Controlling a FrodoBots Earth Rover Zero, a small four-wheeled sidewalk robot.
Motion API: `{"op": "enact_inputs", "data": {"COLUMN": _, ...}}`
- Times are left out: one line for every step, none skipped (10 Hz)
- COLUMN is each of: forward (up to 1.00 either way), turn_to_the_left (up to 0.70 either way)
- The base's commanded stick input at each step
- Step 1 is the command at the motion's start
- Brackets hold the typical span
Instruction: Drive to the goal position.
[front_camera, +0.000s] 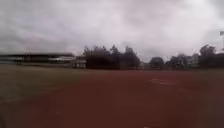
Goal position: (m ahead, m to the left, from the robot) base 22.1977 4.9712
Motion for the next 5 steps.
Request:
{"op": "enact_inputs", "data": {"forward": 0.7, "turn_to_the_left": 0.0}}
{"op": "enact_inputs", "data": {"forward": 0.7, "turn_to_the_left": 0.0}}
{"op": "enact_inputs", "data": {"forward": 0.7, "turn_to_the_left": 0.0}}
{"op": "enact_inputs", "data": {"forward": 0.7, "turn_to_the_left": 0.0}}
{"op": "enact_inputs", "data": {"forward": 0.7, "turn_to_the_left": 0.0}}
